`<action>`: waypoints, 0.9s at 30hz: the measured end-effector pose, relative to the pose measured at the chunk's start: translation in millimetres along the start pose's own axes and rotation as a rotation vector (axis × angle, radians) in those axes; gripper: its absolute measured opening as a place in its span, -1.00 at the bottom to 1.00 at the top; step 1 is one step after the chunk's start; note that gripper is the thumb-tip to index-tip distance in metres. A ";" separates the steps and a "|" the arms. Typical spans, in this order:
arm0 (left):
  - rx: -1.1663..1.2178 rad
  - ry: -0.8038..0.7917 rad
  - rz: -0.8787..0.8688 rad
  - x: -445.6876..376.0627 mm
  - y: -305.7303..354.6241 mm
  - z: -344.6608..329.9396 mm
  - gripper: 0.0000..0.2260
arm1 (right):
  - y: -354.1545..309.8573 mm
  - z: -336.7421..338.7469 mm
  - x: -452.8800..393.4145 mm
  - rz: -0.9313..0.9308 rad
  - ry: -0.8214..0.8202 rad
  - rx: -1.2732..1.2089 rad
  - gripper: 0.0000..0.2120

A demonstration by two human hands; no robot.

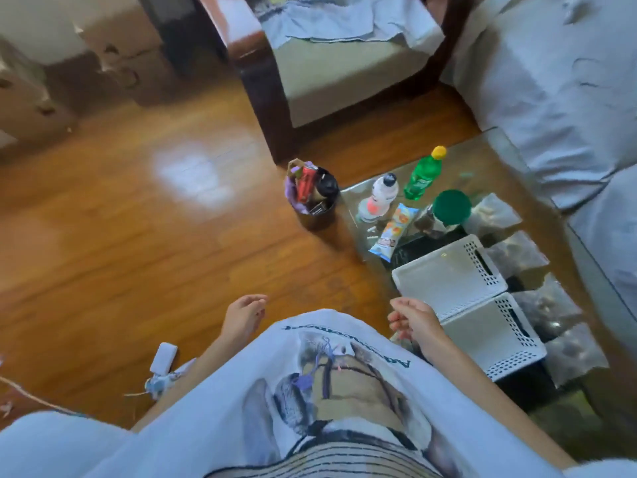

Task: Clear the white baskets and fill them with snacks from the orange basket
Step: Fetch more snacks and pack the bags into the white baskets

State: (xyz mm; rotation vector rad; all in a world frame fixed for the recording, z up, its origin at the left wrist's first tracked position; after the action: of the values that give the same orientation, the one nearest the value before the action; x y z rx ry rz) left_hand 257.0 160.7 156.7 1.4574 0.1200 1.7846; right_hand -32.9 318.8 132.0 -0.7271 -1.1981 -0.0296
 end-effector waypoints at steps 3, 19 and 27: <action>0.108 0.091 0.076 -6.2 -43.2 62.0 -0.78 | -7.6 -45.3 6.3 0.023 0.006 0.101 -0.92; 0.634 0.299 0.246 -47.3 -144.8 243.2 -0.89 | -97.2 -303.6 -11.1 0.048 -0.124 0.789 -0.77; 0.876 0.491 0.450 -82.3 -184.8 376.1 -0.82 | -160.7 -537.3 -24.8 0.094 -0.284 1.072 -0.78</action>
State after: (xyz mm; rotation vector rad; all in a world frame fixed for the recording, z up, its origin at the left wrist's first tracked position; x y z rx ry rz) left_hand 674.8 81.6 117.4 1.6505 0.9981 2.6229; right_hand 342.5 -97.2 100.1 0.1719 -1.2322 0.7620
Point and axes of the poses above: each hand's wrist, its own x-axis away from the middle knuckle, its own z-axis out of the back of the hand, y = z × x, the point moved 8 cm from there along -x, towards the middle knuckle, and after that the axes turned 2 degrees about -x, right-handed, at the moved point
